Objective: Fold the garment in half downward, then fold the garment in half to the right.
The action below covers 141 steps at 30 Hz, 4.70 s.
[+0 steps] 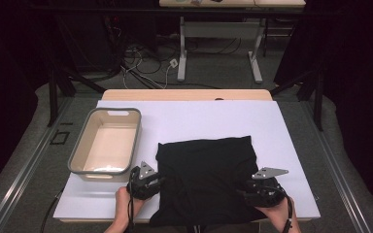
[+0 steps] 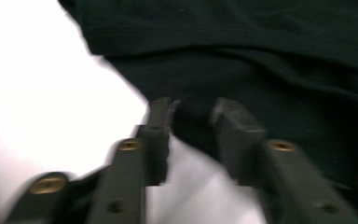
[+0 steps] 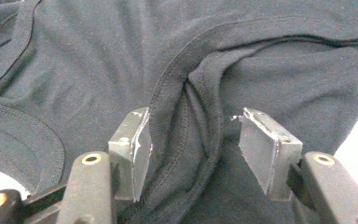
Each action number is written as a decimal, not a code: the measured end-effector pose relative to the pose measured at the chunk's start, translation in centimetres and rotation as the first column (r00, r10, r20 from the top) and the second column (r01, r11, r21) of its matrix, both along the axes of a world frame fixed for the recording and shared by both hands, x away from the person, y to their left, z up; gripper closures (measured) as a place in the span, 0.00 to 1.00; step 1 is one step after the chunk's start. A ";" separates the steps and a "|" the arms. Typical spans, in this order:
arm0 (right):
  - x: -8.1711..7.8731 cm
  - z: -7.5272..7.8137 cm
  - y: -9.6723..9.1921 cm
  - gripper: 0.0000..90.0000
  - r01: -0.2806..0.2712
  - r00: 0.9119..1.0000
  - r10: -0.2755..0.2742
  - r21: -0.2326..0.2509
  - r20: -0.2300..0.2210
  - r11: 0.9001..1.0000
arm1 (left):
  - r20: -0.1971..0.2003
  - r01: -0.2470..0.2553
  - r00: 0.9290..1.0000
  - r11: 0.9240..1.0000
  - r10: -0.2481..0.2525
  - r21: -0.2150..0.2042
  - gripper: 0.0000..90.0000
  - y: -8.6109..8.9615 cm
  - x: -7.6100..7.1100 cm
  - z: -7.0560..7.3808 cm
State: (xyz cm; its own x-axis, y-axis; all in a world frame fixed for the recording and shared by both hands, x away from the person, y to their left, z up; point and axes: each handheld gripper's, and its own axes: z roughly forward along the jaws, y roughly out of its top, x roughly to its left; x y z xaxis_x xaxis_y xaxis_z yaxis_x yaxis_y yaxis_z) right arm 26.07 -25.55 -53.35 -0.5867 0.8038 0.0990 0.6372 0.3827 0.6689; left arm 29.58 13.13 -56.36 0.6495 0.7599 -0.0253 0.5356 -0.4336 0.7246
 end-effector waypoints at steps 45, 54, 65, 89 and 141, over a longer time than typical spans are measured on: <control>-0.5 -0.3 2.7 0.96 -0.067 0.997 0.066 -0.025 -0.042 0.997 | 0.017 0.182 0.983 0.983 -0.182 -0.012 0.95 -5.3 -2.8 1.1; -1.1 0.1 0.9 0.95 -0.025 0.998 0.025 -0.003 -0.053 1.000 | -0.009 0.217 0.976 0.975 -0.217 -0.043 0.94 -5.3 -4.0 1.7; -0.8 -0.2 1.6 0.71 -0.059 0.997 0.058 -0.019 -0.051 0.998 | 0.019 0.233 0.973 0.972 -0.232 -0.045 0.56 -6.6 -4.0 2.7; -1.7 0.7 1.0 0.95 -0.057 0.996 0.056 -0.004 -0.068 0.998 | 0.033 0.305 0.952 0.949 -0.303 -0.079 0.97 -6.3 -5.3 2.6; 1.1 0.1 -1.5 0.15 -0.040 0.999 0.039 0.031 0.034 0.999 | 0.052 -0.009 0.999 1.000 0.009 -0.001 0.12 -0.5 0.1 2.3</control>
State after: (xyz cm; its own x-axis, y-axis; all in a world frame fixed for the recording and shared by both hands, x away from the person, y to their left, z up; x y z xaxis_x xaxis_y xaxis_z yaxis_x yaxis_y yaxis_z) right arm 27.16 -27.02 -53.29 -0.6209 0.7770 0.1038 0.5996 0.3855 0.7013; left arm 29.64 12.60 -54.10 0.6432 0.7657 0.0080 0.5009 -0.4286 0.7519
